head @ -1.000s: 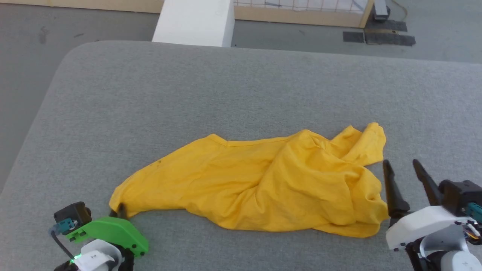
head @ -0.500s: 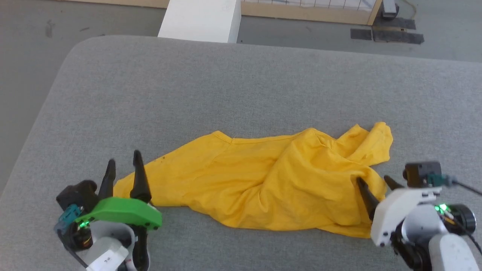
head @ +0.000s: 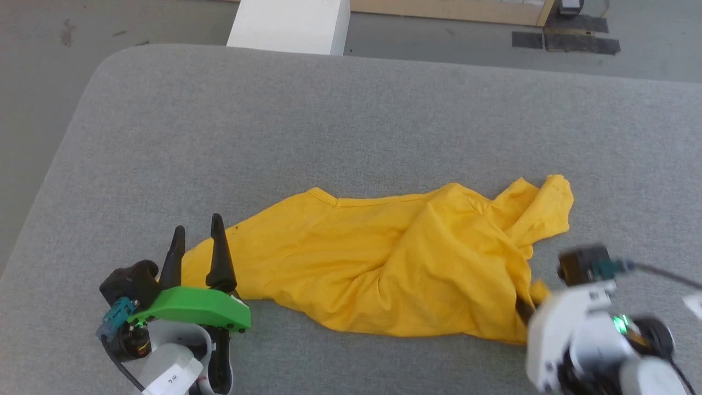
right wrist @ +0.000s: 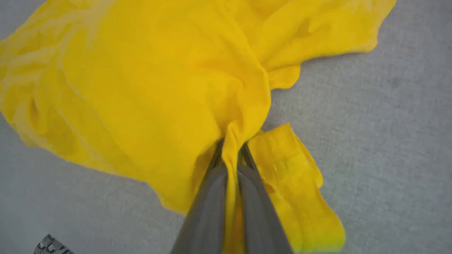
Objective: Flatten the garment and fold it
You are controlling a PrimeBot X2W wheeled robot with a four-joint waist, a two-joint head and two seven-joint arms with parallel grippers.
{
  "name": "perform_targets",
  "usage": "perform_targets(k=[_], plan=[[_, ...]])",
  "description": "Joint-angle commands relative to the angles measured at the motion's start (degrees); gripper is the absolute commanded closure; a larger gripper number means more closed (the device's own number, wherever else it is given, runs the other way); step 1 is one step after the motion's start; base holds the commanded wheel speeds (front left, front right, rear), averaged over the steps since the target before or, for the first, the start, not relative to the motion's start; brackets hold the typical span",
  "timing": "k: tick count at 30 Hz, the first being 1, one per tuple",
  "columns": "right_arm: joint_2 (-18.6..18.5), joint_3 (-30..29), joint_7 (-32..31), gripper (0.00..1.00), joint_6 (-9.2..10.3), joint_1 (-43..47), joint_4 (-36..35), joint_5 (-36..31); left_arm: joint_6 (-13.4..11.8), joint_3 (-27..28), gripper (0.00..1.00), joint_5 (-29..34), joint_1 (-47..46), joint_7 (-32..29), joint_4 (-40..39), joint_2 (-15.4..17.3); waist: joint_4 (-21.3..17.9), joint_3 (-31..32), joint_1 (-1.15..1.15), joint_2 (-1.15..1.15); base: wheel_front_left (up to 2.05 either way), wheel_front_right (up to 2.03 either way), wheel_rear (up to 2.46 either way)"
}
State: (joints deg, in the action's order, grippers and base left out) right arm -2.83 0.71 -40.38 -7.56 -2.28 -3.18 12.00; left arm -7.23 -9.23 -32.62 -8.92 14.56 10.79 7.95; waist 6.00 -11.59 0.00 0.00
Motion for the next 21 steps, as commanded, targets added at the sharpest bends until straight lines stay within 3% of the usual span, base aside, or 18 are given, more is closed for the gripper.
perform_targets(k=[1, 7, 13, 14, 15, 16, 21], plan=[[0.0, -0.9, -1.9, 1.00, 0.08, 4.0, -2.6, 0.6, 0.5, 0.6, 0.00, 1.1, -0.3, 0.4, 0.3, -0.4, -0.2, 0.6, 0.00, 0.00, 0.00, 0.00, 0.00], [0.0, -9.3, -9.3, 1.00, 0.08, 17.0, -10.8, 1.2, 1.5, 2.0, 0.00, 2.0, 0.2, 0.4, 1.2, -1.2, -1.2, 1.4, 0.00, 0.00, 0.00, 0.00, 0.00], [0.0, -18.0, -9.9, 1.00, 0.08, 21.6, -10.7, 1.3, 2.2, 2.6, 0.00, 2.5, 0.1, 0.4, 2.2, -1.6, -2.1, 1.8, 0.00, 0.00, 0.00, 0.00, 0.00], [0.0, -18.7, -8.7, 0.81, 0.08, 21.3, -10.7, 0.8, 2.3, 2.6, 0.00, 2.6, 0.1, 0.4, 2.4, -1.6, -2.2, 1.8, 0.00, 0.00, 0.00, 0.00, 0.00], [0.0, -19.1, -7.1, 0.06, 0.08, 20.9, -10.6, 0.3, 2.5, 2.5, 0.00, 2.6, 0.1, 0.4, 2.8, -1.6, -2.3, 1.9, 0.00, 0.00, 0.00, 0.00, 0.00], [0.0, -19.9, -5.3, 0.00, 0.08, 20.2, -10.3, 0.6, 2.6, 2.4, 0.00, 2.6, 0.1, 0.4, 3.1, -1.5, -2.4, 1.9, 0.00, 0.00, 0.00, 0.00, 0.00], [0.0, -19.4, 9.5, 0.00, 0.08, 14.8, -9.2, 1.6, 2.9, 1.2, 0.00, 3.4, -0.1, -0.8, 4.6, -0.7, -2.4, 2.4, 0.00, 0.00, 0.00, 0.00, 0.00]])
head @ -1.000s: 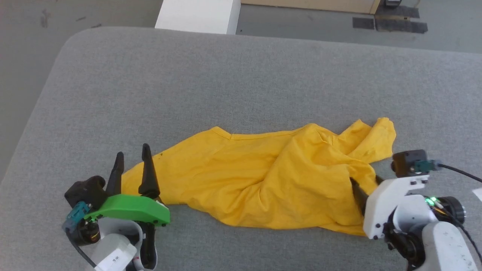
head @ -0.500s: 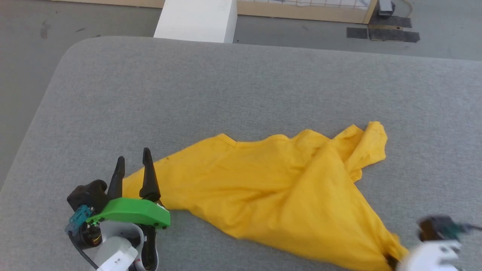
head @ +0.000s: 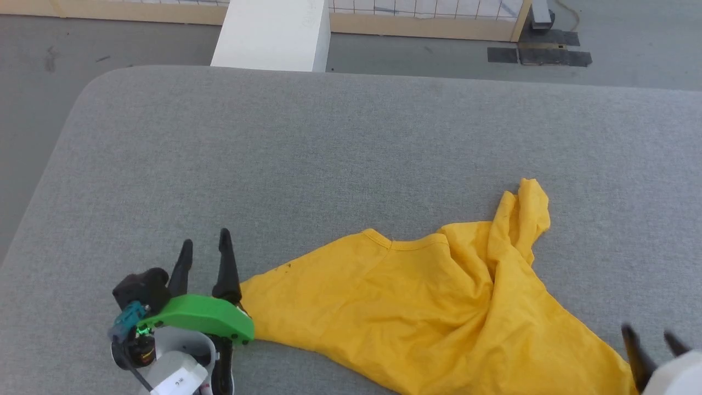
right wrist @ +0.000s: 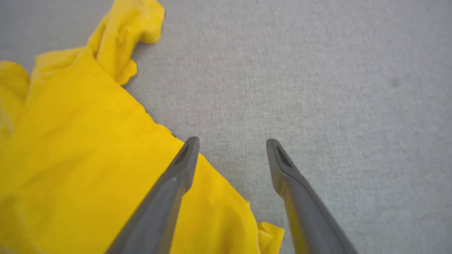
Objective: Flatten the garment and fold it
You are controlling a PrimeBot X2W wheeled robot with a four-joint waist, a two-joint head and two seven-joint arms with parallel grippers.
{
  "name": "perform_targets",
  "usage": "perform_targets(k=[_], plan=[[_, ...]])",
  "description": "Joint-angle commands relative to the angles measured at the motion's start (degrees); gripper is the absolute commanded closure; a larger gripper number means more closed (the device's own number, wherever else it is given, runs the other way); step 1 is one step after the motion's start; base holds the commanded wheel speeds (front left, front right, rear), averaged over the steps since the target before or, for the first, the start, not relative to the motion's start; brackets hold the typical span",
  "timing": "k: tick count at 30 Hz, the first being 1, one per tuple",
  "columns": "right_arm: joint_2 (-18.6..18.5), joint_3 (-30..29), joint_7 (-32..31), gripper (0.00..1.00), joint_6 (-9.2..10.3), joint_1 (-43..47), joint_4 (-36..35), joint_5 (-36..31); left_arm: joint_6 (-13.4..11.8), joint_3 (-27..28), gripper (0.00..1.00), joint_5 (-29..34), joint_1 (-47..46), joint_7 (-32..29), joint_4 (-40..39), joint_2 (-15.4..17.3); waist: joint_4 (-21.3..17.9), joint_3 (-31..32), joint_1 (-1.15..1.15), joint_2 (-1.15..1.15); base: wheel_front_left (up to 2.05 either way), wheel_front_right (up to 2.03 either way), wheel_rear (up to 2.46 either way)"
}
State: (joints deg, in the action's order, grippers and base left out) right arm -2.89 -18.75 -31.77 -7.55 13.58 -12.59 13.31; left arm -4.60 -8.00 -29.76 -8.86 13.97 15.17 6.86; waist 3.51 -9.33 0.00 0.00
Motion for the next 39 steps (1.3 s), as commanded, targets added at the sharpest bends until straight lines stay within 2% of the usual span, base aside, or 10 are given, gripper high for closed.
perform_targets(k=[1, 3, 4, 7, 14, 17, 29, 30, 31, 39], plan=[[0.0, 0.3, 4.2, 0.00, 0.06, -2.0, 0.5, 0.0, 0.2, -0.4, 0.00, 0.8, -0.1, -0.8, 0.4, 0.7, 0.2, 0.2, 0.00, 0.00, 0.00, 0.00, 0.00], [0.0, 2.7, 9.1, 0.00, 0.06, -3.2, 0.6, -1.5, 0.1, -1.1, 0.00, 1.4, 0.2, -2.6, 0.6, 1.6, 0.4, 0.3, 0.00, 0.00, 0.00, 0.00, 0.00], [0.0, 5.2, 13.9, 0.00, 0.06, -4.0, 1.2, -3.2, -0.9, -1.9, 0.00, 2.5, 1.1, -6.2, 0.7, 3.4, 0.8, 0.5, 0.00, 0.00, 0.00, 0.00, 0.00], [0.0, 7.1, 16.8, 0.00, 0.06, -4.5, 2.1, -4.0, -1.8, -2.8, 0.00, 3.4, 2.2, -11.3, 0.4, 5.6, 1.4, 0.6, 0.00, 0.00, 0.00, 0.00, 0.00], [0.0, 9.5, 18.0, 0.00, 0.06, -5.3, 3.4, -4.8, -1.3, -5.6, 0.00, 1.9, 3.3, -24.4, -0.4, 7.6, 2.1, 0.7, 0.00, 0.00, 0.00, 0.00, 0.00], [0.0, 10.4, 17.9, 0.00, 0.06, -5.8, 3.5, -5.0, -2.2, -6.0, 0.00, 1.1, 3.1, -28.8, 0.0, 7.8, 2.0, 0.7, 0.00, 0.00, 0.00, 0.00, 0.00], [0.0, 13.1, 16.5, 0.00, 0.06, -8.0, 3.9, -6.1, -4.3, -7.7, 0.00, 0.7, -0.7, -37.2, 4.0, 7.6, 1.0, -0.5, 0.00, 0.00, 0.00, 0.00, 0.00], [0.0, 13.2, 16.3, 0.00, 0.06, -8.5, 4.2, -6.3, -4.0, -8.0, 0.54, 0.7, -1.0, -37.7, 4.2, 7.7, 0.9, -0.6, 0.00, 0.00, 0.00, 0.00, 0.00], [0.0, 13.2, 16.0, 0.00, 0.06, -9.2, 4.5, -6.7, -3.9, -8.3, 1.00, 0.8, -1.4, -37.9, 4.3, 7.8, 0.9, -0.8, 0.00, 0.00, 0.00, 0.00, 0.00], [-0.8, 11.5, 14.5, 0.00, 0.06, -20.0, 10.1, -8.2, -6.8, -4.8, 1.00, 1.3, -2.7, -31.4, 2.7, 8.3, 2.1, -2.5, 0.00, 0.00, 0.00, 0.00, 0.00]])
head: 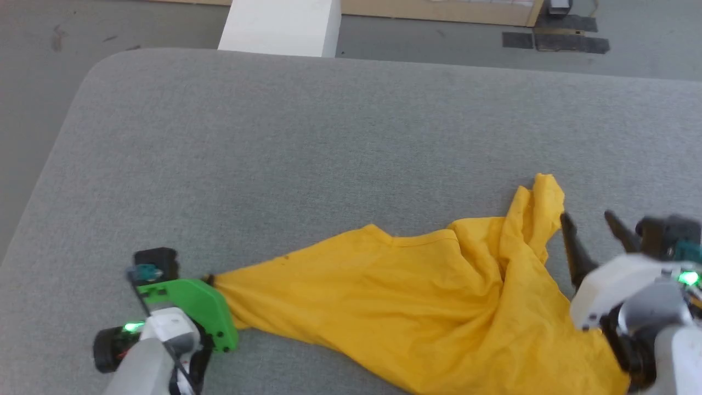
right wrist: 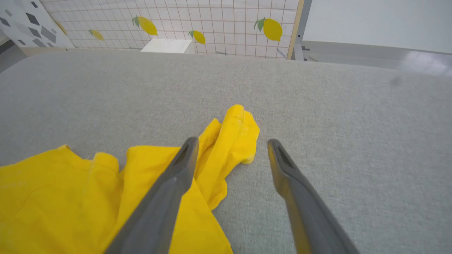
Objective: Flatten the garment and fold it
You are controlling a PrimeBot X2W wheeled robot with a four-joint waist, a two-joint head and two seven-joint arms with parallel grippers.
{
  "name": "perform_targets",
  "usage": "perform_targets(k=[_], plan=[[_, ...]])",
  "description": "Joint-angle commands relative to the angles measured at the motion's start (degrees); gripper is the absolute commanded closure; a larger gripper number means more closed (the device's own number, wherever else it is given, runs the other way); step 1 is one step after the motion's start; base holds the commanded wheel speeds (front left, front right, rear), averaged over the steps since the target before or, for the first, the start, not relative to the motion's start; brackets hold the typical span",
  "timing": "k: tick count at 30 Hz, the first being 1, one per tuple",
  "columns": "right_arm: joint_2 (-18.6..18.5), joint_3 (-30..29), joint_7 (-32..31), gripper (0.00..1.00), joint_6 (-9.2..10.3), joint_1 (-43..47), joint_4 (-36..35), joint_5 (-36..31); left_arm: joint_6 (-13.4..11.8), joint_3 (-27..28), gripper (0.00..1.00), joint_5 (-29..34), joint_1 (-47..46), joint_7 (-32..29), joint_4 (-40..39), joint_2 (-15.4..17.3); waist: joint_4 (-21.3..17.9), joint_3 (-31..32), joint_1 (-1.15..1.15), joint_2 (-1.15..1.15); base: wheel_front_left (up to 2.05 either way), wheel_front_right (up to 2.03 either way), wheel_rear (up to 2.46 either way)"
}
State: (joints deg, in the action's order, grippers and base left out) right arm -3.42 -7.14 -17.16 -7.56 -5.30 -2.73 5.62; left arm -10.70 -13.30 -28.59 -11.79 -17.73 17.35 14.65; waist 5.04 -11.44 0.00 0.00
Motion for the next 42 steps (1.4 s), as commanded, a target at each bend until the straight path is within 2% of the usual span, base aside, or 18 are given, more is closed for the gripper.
perform_targets(k=[1, 8, 13, 20, 21, 22, 24, 25, 29, 33, 42], plan=[[-0.3, -0.7, -0.4, 0.00, 0.08, -2.9, 1.6, -0.8, -1.2, 1.3, 1.00, 0.2, 0.3, 1.7, 0.2, 0.6, 0.9, -0.6, 0.00, 0.00, 0.00, 0.00, 0.00], [-0.8, -5.0, -5.3, 0.00, 0.08, -13.5, 12.6, -3.5, -2.3, 4.2, 1.00, -0.5, 0.0, 6.6, -0.4, 1.1, 3.6, -2.4, 0.00, 0.00, 0.00, 0.00, 0.00], [-0.8, -7.5, -13.2, 0.00, 0.08, -18.7, 21.4, -7.0, -2.4, 4.5, 1.00, -1.0, -0.9, 7.8, 0.2, 0.6, 5.3, -3.8, 0.00, 0.00, 0.00, 0.00, 0.00], [-1.4, -6.6, -24.8, 0.00, 0.08, -20.6, 26.3, -9.3, -1.7, 4.1, 1.00, -1.7, -1.9, 8.0, 1.6, 0.0, 6.1, -5.0, 0.00, 0.00, 0.00, 0.00, 0.00], [-1.6, -6.2, -26.9, 0.33, 0.08, -20.5, 26.5, -9.4, -1.7, 4.1, 1.00, -1.8, -2.0, 7.9, 1.8, 0.1, 6.0, -5.0, 0.00, 0.00, 0.00, 0.00, 0.00], [-1.8, -5.6, -28.7, 0.61, 0.08, -20.4, 26.6, -9.3, -1.6, 4.1, 1.00, -1.9, -2.0, 7.9, 1.9, 0.1, 6.0, -5.0, 0.00, 0.00, 0.00, 0.00, 0.00], [-2.1, -4.8, -32.1, 0.89, 0.08, -20.0, 26.3, -8.7, -1.4, 4.0, 1.00, -2.1, -2.0, 7.8, 2.1, 0.2, 5.7, -5.0, 0.00, 0.00, 0.00, 0.00, 0.00], [-2.5, -4.4, -33.1, 1.00, 0.08, -19.9, 25.6, -8.2, -1.3, 4.0, 1.00, -2.2, -2.1, 7.7, 2.1, 0.3, 5.6, -5.0, 0.00, 0.00, 0.00, 0.00, 0.00], [-4.1, -3.4, -32.5, 1.00, 0.08, -20.0, 22.4, -6.7, -0.1, 4.1, 1.00, -2.8, -2.8, 7.9, 1.6, 0.8, 5.0, -4.9, 0.00, 0.00, 0.00, 0.00, 0.00], [-6.3, -2.6, -29.6, 1.00, 0.08, -21.9, 19.6, -5.5, 2.5, 6.0, 1.00, -6.8, -5.0, 7.8, 0.0, 0.1, 4.3, -5.0, 0.00, 0.00, 0.00, 0.00, 0.00], [-11.6, -1.2, -23.4, 1.00, 0.08, -32.5, 15.5, -4.9, 5.0, 7.3, 1.00, -6.8, -16.7, 5.8, -5.4, 5.1, 2.5, -6.9, 0.00, 0.00, 0.00, 0.00, 0.00]])
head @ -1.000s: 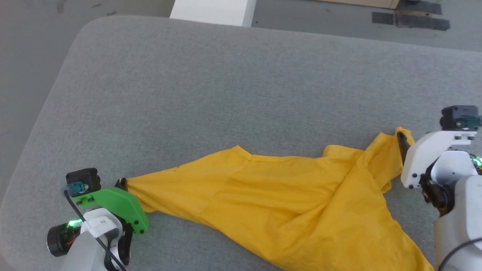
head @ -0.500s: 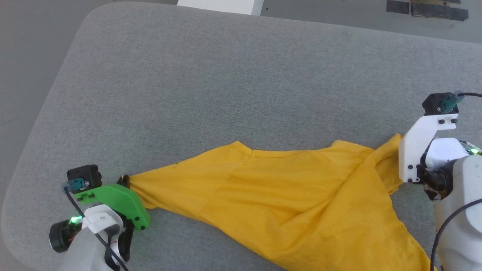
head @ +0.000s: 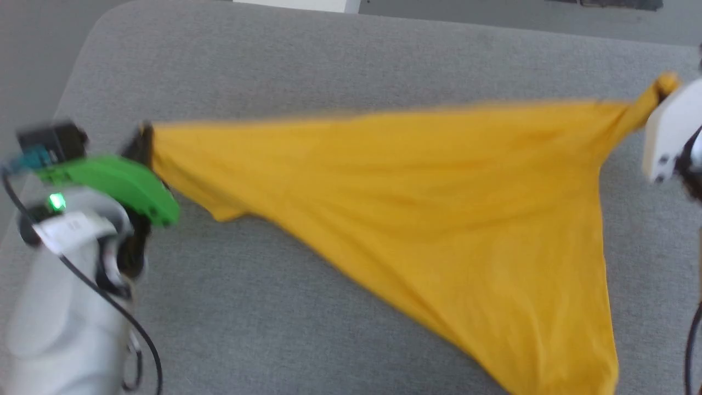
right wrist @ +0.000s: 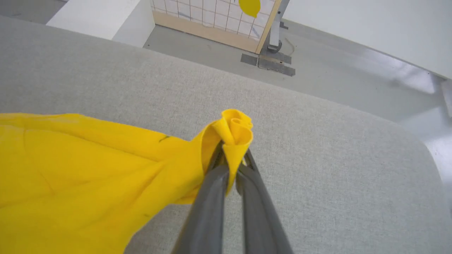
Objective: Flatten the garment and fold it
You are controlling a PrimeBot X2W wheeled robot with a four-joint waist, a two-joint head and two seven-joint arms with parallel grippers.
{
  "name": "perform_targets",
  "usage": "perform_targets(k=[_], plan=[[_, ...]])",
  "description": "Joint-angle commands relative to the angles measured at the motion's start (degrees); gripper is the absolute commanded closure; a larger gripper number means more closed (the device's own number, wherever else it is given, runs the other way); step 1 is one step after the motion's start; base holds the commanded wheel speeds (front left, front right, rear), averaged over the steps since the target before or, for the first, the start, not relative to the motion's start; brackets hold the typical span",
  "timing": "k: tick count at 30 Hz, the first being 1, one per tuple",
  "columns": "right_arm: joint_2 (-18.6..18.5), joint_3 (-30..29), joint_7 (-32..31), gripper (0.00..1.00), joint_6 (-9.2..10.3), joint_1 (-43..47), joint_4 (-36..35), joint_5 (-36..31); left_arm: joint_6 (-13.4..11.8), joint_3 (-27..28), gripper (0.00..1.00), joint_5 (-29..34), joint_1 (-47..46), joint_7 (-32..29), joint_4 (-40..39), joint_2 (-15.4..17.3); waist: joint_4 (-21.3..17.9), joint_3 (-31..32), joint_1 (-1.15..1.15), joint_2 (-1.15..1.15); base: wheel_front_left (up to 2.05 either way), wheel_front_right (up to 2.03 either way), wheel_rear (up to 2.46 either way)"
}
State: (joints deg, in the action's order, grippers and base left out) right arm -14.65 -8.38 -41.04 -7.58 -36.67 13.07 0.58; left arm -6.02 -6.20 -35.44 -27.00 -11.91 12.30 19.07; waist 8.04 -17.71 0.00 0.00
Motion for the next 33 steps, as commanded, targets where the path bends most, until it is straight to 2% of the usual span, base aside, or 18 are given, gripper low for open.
perform_targets(k=[1, 7, 13, 21, 26, 30, 33], plan=[[-0.9, 0.3, 0.7, 1.00, 0.09, -2.4, -0.5, 0.1, 0.3, 0.2, 1.00, 0.5, -3.0, -0.2, -0.8, 1.2, -0.8, -1.0, 0.00, 0.00, 0.00, 0.00, 0.00], [-3.5, 1.5, 3.0, 1.00, 0.09, -13.4, -1.4, 0.1, -0.2, 0.5, 1.00, 3.1, -15.0, -0.7, -2.8, 4.1, -2.7, -5.1, 0.00, 0.00, 0.00, 0.00, 0.00], [-5.4, 2.9, 6.8, 1.00, 0.09, -27.3, -0.6, -1.2, -2.2, 0.4, 1.00, 8.0, -29.5, 0.4, -2.4, 7.0, -5.1, -10.7, 0.00, 0.00, 0.00, 0.00, 0.00], [-4.0, 2.6, 17.5, 1.00, 0.09, -43.8, 0.6, -5.3, -4.9, 2.6, 1.00, 11.0, -47.5, 7.7, 1.2, 7.0, -8.1, -15.3, 0.00, 0.00, 0.00, 0.00, 0.00], [-2.9, 1.1, 25.6, 1.00, 0.09, -51.8, 3.8, -7.5, -4.9, 4.1, 1.00, 11.1, -54.5, 13.7, 3.6, 6.9, -9.2, -16.2, 0.00, 0.00, 0.00, 0.00, 0.00], [-2.6, 0.2, 28.3, 1.00, 0.09, -54.7, 8.1, -8.4, -3.8, 4.4, 1.00, 10.4, -56.6, 16.2, 6.1, 6.7, -9.5, -16.6, 0.00, 0.00, 0.00, 0.00, 0.00], [-2.9, 0.6, 29.3, 1.00, 0.09, -53.6, 11.3, -7.9, -2.4, 3.6, 1.00, 10.0, -55.5, 16.2, 8.5, 6.7, -9.4, -17.2, 0.00, 0.00, 0.00, 0.00, 0.00]])
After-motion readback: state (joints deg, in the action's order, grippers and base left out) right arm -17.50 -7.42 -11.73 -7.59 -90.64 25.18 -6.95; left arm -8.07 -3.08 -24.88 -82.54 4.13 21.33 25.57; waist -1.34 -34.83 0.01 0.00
